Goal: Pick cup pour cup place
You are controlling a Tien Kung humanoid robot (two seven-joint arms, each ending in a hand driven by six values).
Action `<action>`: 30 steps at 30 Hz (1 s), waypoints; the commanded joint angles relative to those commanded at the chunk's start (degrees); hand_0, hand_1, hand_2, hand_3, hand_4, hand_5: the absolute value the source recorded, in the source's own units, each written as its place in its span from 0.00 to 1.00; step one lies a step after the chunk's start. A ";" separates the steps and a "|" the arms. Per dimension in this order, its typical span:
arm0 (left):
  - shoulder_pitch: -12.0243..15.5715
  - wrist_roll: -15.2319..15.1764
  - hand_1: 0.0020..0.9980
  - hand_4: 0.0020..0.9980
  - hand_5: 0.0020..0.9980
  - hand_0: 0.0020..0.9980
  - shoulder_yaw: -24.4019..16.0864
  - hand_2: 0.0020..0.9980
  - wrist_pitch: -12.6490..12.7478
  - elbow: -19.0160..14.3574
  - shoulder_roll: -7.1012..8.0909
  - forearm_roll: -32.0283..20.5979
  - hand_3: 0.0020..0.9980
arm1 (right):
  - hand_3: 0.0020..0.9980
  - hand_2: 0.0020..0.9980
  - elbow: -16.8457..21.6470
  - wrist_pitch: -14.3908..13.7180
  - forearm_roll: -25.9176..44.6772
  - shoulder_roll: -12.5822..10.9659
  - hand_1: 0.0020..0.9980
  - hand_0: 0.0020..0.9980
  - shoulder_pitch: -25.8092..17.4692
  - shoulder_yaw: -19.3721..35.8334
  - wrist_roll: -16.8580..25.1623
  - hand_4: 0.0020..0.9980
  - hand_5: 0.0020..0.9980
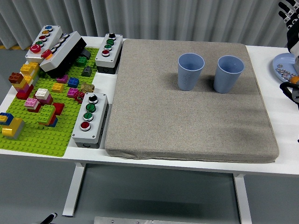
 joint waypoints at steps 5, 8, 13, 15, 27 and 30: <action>0.00 0.04 0.84 0.61 1.00 0.84 -0.22 0.92 -0.04 0.00 0.01 0.31 0.81 | 0.83 0.82 0.08 0.02 0.02 -0.11 0.83 0.93 0.01 0.26 -0.05 0.66 1.00; 0.07 0.08 0.84 0.61 1.00 0.84 -0.23 0.92 -0.10 0.00 0.01 0.50 0.81 | 0.83 0.82 0.14 0.05 0.03 -0.15 0.83 0.93 0.00 0.37 -0.06 0.66 1.00; 0.22 0.15 0.84 0.61 1.00 0.84 -0.51 0.92 -0.09 0.00 0.02 0.95 0.81 | 0.83 0.82 0.14 0.15 0.20 -0.19 0.83 0.93 -0.17 0.47 -0.14 0.66 1.00; 0.23 0.15 0.84 0.61 1.00 0.84 -0.56 0.92 -0.06 0.00 0.01 0.96 0.81 | 0.83 0.82 0.15 0.16 0.22 -0.21 0.83 0.93 -0.19 0.57 -0.17 0.66 1.00; 0.17 0.16 0.84 0.61 1.00 0.84 -0.71 0.92 -0.14 0.00 0.01 1.21 0.81 | 0.83 0.82 0.26 0.07 0.22 -0.33 0.83 0.93 -0.19 0.95 -0.41 0.66 1.00; 0.24 0.18 0.84 0.61 1.00 0.84 -0.81 0.92 -0.10 0.00 -0.05 1.24 0.81 | 0.83 0.82 0.21 0.08 0.24 -0.30 0.83 0.93 -0.15 0.86 -0.40 0.66 1.00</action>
